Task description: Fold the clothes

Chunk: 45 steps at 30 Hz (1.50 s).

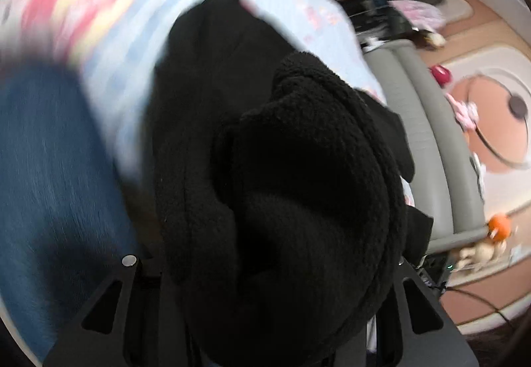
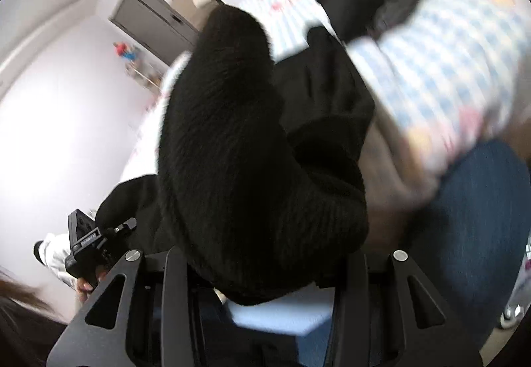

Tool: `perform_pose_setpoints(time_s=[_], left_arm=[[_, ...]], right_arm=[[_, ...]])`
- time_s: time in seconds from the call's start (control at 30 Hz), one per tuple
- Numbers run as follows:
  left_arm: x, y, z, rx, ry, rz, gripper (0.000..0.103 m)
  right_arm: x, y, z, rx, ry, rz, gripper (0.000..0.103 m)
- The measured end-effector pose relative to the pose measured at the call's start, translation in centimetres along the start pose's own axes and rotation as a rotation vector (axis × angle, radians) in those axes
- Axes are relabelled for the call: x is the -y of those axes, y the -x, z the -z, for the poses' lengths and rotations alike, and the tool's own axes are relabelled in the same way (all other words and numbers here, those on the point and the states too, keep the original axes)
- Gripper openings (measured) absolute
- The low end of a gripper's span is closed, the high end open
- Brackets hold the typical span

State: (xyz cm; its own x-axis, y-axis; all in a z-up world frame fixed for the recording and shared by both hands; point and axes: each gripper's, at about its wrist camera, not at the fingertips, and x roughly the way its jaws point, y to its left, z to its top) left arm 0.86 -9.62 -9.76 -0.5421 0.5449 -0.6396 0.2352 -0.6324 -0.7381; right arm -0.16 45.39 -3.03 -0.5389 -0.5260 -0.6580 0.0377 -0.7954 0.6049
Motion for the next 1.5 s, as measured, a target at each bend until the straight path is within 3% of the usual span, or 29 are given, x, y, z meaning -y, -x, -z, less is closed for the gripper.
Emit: perform_pose_setpoints(time_s=[0.07,0.13,0.3,0.37,0.47,0.5,0.6,0.67,0.83,0.97,1.0,1.03,1.1,1.13,1.17,1.2,1.23,1.27,1.33,1.5], left_arm=[[0.2,-0.5,-0.2,-0.010,0.007,0.001,0.040],[1.8,-0.2,-1.6,-0.028,-0.034,0.032,0.044],[4.7,0.0,-7.6,-0.098,-0.067,0.149,0.060],[5.6,-1.3,-11.5,-0.141,-0.033,0.191,0.067],[6.9,-2.3,-16.3,-0.169,0.012,0.247,0.070],[7.0,-2.3,-17.3,-0.161,0.031,0.273,0.071],[6.1,-1.5,-20.5,-0.058,0.112,0.339,0.076],[6.1,-0.4,-21.1,0.035,0.068,0.300,0.080],[5.3,0.0,-18.2,0.214,-0.161,-0.003,0.081],[4.6,-3.8,-16.9,0.171,-0.295,-0.155,0.081],[4.8,-5.2,-16.9,0.148,-0.317,-0.173,0.081],[3.0,-5.3,-16.1,0.100,-0.321,-0.185,0.081],[1.9,-7.3,-15.7,0.027,-0.301,-0.187,0.080],[2.0,-7.5,-15.1,0.049,-0.300,-0.186,0.076],[2.1,-7.7,-14.5,0.071,-0.298,-0.186,0.061],[2.3,-7.9,-14.0,0.093,-0.298,-0.188,0.051],[2.9,-7.5,-14.0,0.118,-0.307,-0.203,0.033],[3.5,-7.2,-14.1,0.142,-0.314,-0.217,0.024],[4.8,-5.9,-15.4,0.178,-0.312,-0.218,0.022],[9.0,-2.7,-19.7,0.282,-0.346,-0.176,0.021]], right_arm=[[0.8,-1.0,0.4,-0.022,-0.033,0.044,0.039],[0.3,-1.2,-1.2,-0.021,-0.036,0.035,0.039],[-1.3,-0.8,-7.1,-0.002,-0.057,-0.115,0.048],[-1.8,-1.3,-9.7,0.013,-0.102,-0.183,0.054],[-3.6,-1.6,-11.5,0.076,-0.127,-0.243,0.067],[-4.2,-1.5,-11.8,0.109,-0.124,-0.237,0.072],[-4.7,-1.3,-13.9,0.208,-0.111,-0.226,0.074],[-5.1,-1.3,-14.5,0.238,-0.063,-0.149,0.077],[-4.9,-4.0,-12.9,0.187,0.058,0.039,0.079],[-2.0,-9.5,-14.3,0.133,0.078,0.145,0.079],[-1.6,-10.8,-15.0,0.129,0.092,0.147,0.080],[-1.2,-11.7,-15.5,0.125,0.109,0.139,0.089],[-0.6,-13.9,-16.5,0.108,0.139,0.120,0.096],[-0.1,-15.4,-16.6,0.081,0.137,0.114,0.096],[0.5,-17.0,-16.4,0.033,0.121,0.096,0.093],[1.0,-18.3,-16.2,-0.014,0.094,0.043,0.074],[1.2,-19.1,-16.1,-0.035,0.073,-0.014,0.046],[0.8,-19.0,-16.3,-0.015,0.083,-0.031,0.037],[-1.2,-17.8,-16.9,0.066,0.193,0.014,0.023],[-5.2,-13.5,-21.6,0.209,0.299,-0.003,0.020]])
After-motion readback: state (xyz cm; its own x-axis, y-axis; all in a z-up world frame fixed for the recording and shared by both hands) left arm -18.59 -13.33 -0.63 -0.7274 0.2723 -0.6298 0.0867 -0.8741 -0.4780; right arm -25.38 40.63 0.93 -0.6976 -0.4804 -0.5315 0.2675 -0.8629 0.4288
